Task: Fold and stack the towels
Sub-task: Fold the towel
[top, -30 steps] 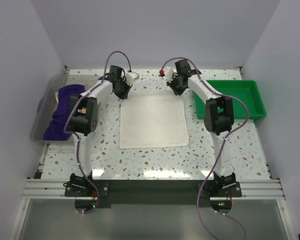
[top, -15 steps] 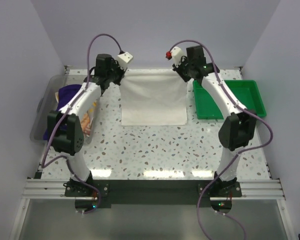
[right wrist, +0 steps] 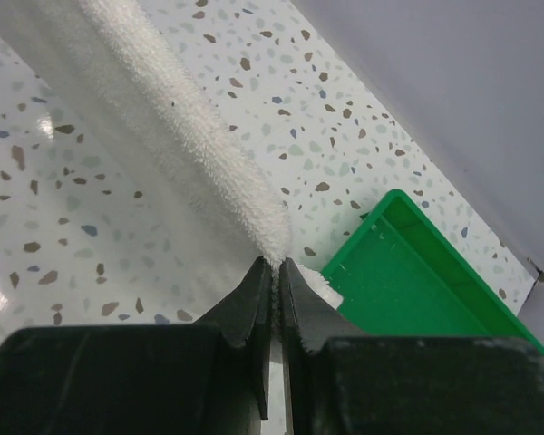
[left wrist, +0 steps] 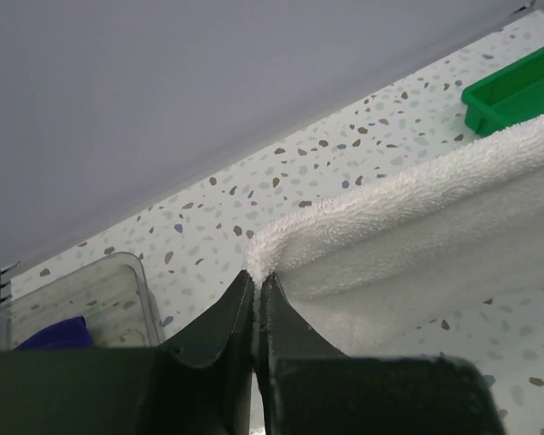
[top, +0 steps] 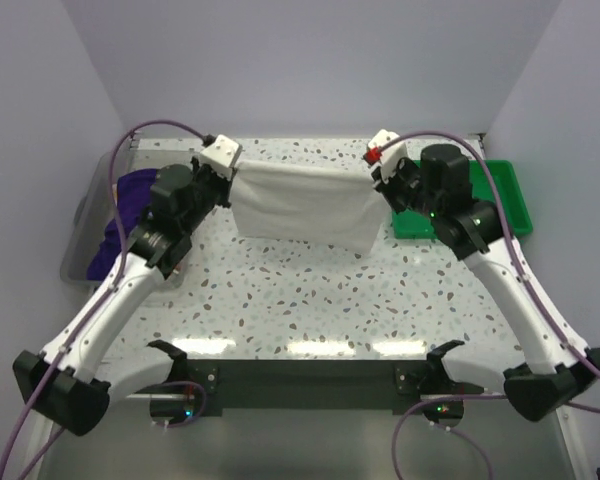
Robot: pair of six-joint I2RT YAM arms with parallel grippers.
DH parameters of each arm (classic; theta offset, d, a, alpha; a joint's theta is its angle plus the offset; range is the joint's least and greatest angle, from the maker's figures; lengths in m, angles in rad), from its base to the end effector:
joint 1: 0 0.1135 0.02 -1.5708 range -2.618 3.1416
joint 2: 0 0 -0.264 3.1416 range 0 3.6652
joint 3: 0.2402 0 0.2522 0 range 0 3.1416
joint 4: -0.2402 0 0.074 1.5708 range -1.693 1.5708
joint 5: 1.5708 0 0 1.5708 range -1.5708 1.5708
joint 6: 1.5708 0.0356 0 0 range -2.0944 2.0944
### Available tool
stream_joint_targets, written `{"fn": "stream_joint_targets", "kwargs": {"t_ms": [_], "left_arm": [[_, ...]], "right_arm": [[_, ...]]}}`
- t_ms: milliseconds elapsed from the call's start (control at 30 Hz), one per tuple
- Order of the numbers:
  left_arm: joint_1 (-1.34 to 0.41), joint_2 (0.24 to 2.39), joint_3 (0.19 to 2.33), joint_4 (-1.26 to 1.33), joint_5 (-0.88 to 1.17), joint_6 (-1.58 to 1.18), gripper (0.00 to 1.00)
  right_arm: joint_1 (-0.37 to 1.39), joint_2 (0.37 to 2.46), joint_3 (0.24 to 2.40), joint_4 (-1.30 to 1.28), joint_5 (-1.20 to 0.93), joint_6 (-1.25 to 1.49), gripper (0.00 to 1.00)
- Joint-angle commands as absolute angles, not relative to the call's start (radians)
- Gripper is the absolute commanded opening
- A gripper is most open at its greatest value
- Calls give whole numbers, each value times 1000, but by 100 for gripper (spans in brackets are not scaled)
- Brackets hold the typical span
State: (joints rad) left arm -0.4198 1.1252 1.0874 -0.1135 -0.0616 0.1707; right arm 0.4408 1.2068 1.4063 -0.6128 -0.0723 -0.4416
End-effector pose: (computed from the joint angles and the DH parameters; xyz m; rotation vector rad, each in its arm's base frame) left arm 0.2397 -0.1046 0.3859 0.4577 1.6617 -0.1312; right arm 0.2291 0.1109 0.4236 -0.8892 1.7732 0.0712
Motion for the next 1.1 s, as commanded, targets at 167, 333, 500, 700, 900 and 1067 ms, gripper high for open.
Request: {"fn": "stream_joint_targets", "kwargs": {"t_ms": [167,333,500,700,900,1067], "left_arm": [[-422,867,1031,-230,26,110,0],[-422,981,1130,-272,71,97,0],[-420,1179,1134,-244,40,25,0],[-399,1489,1140,-108,-49,61,4],[-298,1739,1242,12,-18,60,0],[-261,1828,1301,26,-6,89,0]], "right_arm": [[436,996,1383,-775,-31,-416,0],[434,1078,1419,-733,-12,-433,0],[431,1254,1390,-646,41,-425,0],[411,1570,1417,-510,49,-417,0],[374,1805,1526,-474,43,-459,0],[333,1867,1578,-483,44,-505,0]]}}
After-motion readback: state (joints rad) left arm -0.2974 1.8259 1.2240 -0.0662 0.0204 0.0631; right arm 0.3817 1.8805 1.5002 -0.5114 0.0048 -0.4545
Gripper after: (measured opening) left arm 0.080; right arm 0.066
